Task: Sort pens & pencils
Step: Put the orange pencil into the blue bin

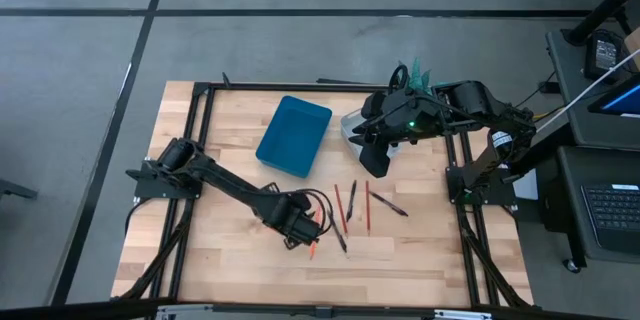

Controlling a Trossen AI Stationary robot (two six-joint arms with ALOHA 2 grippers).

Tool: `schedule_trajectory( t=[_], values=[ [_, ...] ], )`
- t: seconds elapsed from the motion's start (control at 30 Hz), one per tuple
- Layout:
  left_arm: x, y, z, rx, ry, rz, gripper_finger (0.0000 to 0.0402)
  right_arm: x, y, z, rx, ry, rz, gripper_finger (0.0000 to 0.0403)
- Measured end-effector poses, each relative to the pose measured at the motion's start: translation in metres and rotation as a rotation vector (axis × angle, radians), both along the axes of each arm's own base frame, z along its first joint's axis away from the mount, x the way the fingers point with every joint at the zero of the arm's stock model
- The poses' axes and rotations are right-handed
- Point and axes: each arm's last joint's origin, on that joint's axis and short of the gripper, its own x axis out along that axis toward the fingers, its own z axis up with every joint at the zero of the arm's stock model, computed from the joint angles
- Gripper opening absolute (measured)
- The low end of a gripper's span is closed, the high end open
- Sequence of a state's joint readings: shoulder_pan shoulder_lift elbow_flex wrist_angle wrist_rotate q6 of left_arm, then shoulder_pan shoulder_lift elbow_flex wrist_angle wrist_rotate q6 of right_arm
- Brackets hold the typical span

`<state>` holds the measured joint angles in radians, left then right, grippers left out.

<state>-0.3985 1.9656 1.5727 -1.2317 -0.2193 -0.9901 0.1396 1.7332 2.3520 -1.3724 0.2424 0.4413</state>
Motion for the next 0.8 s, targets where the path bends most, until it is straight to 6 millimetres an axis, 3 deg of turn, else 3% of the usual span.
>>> schedule_trajectory(
  t=[0.2, 0.37, 0.6, 0.8],
  values=[
    [0.005, 0.022, 0.029, 0.114, 0.027, -0.003, 0.0034, 0.000, 0.000, 0.000, 0.000, 0.001, 0.002, 0.0110],
    [0.011, 0.043, 0.039, 0.132, 0.038, 0.021, 0.0036, -0.001, 0.001, -0.001, 0.013, 0.012, 0.015, 0.0110],
    [0.004, 0.041, 0.034, 0.164, 0.092, 0.008, 0.0048, -0.006, 0.001, -0.006, 0.042, 0.091, 0.024, 0.0110],
    [-0.005, 0.041, 0.006, 0.145, 0.164, 0.024, 0.0050, -0.008, 0.001, -0.007, 0.035, 0.110, 0.027, 0.0110]
  ],
)
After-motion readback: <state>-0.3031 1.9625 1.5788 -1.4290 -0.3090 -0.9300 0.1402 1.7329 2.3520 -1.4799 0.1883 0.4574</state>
